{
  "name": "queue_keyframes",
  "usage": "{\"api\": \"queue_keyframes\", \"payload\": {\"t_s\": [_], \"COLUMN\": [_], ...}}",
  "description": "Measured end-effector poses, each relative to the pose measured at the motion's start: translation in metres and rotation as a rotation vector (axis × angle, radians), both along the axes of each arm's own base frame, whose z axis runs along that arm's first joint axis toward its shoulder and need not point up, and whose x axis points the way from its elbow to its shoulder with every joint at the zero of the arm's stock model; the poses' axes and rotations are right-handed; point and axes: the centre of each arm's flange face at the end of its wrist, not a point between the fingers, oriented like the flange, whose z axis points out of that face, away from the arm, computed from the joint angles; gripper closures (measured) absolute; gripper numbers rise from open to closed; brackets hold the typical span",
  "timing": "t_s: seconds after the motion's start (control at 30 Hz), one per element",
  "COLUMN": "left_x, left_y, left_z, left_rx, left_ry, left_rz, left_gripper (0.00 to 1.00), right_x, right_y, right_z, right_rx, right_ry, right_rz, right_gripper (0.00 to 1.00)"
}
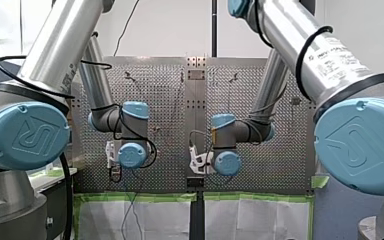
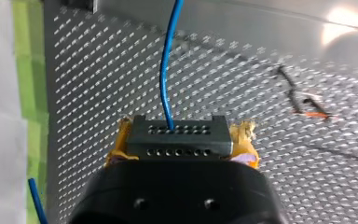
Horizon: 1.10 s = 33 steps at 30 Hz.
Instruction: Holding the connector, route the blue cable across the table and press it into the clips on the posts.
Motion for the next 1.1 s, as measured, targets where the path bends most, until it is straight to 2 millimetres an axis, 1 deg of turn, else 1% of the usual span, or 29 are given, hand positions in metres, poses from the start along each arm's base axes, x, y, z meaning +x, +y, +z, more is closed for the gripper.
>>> {"api": "queue_keyframes", "payload": {"t_s": [0.17,0.37,0.5,0.6,0.73,0.83,0.9,1.1], "left_x": [-0.001,-0.001,-0.001,0.001,0.008,0.012,0.015,0.022], "left_y": [0.001,0.001,0.001,-0.004,-0.011,-0.011,-0.010,-0.001], "left_z": [-0.001,-0.001,-0.001,0.002,0.016,0.026,0.031,0.049], "left_rx": [0.005,0.005,0.006,0.013,0.025,0.023,0.021,0.024], "left_ry": [0.008,0.009,0.009,0.007,-0.011,-0.023,-0.031,-0.054], "left_rz": [0.000,0.001,0.001,-0.013,-0.024,-0.019,-0.010,0.044], "left_gripper": [1.00,1.00,1.00,1.00,1.00,1.00,1.00,1.00], "right_x": [0.004,-0.002,-0.006,-0.007,0.001,0.015,0.024,0.045], "right_y": [-0.006,0.000,0.003,0.006,0.005,0.005,0.004,-0.009], "right_z": [-0.016,-0.040,-0.045,-0.046,-0.032,-0.017,-0.004,0.034], "right_rx": [0.031,0.091,0.120,0.137,0.133,0.124,0.112,0.095], "right_ry": [0.036,0.096,0.125,0.142,0.124,0.088,0.052,-0.044], "right_rz": [-0.014,-0.016,-0.016,-0.012,0.000,0.020,0.037,0.077], "right_gripper": [1.00,1.00,1.00,1.00,1.00,1.00,1.00,1.00]}}
